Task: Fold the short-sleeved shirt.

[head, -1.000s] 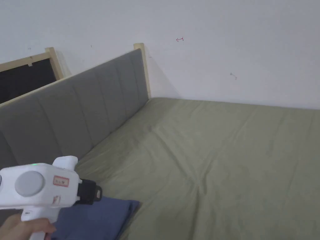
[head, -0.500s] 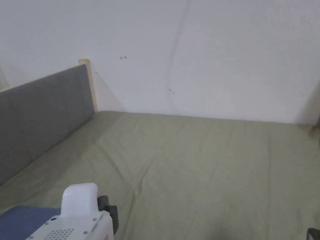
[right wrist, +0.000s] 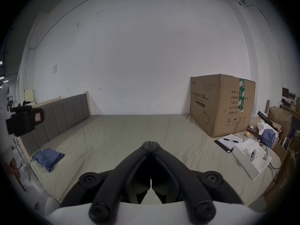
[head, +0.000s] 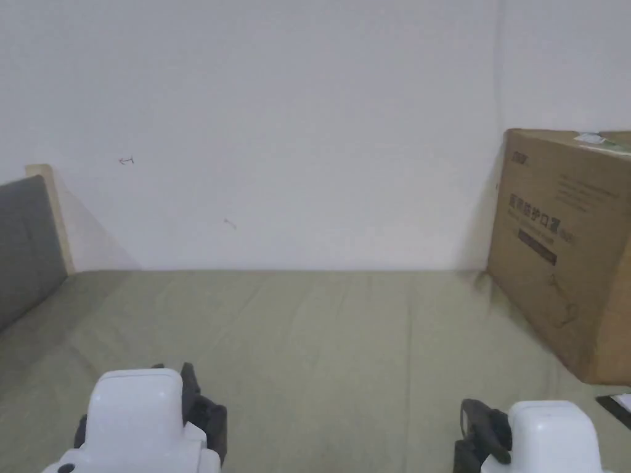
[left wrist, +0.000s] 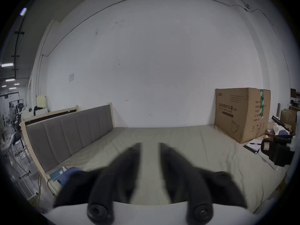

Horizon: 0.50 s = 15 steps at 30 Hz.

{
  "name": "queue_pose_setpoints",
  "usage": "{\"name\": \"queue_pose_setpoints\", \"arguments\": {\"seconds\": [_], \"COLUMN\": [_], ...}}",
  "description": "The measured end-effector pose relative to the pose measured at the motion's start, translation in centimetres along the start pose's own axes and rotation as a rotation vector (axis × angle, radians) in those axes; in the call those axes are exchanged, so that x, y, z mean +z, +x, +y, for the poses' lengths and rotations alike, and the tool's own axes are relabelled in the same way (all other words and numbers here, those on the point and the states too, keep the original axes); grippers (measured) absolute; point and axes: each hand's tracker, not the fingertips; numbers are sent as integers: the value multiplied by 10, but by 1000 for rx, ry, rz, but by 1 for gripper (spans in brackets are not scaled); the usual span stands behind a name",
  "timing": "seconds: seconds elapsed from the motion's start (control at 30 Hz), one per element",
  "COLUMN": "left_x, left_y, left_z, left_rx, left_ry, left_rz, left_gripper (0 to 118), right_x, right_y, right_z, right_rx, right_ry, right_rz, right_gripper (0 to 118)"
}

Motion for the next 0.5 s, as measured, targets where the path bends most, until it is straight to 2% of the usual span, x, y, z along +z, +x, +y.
{"name": "queue_pose_setpoints", "arguments": {"seconds": [0.03,0.07,0.1,0.2,0.23,0.3,0.33,0.5], "left_x": [0,-2,-2,7,8,11,13,22], "left_y": [2,3,3,6,5,4,6,9], "left_z": [3,6,5,3,3,3,7,14], "left_rx": [-13,-19,-11,6,5,-2,-2,18], "left_ry": [-4,-22,-28,10,11,15,7,-16], "left_rz": [-23,-56,-56,-37,-44,-86,-94,-103], "left_gripper": [96,115,118,118,118,118,118,118], "right_x": [2,2,2,4,4,6,9,17], "right_y": [3,4,9,17,17,19,19,25], "right_z": [1,2,11,21,21,23,22,27], "right_rx": [-11,-18,-22,-18,-18,-18,-21,-28], "right_ry": [2,6,14,31,33,27,40,61], "right_rz": [7,10,11,19,20,24,20,17], "right_gripper": [5,12,26,40,61,110,117,118]}}
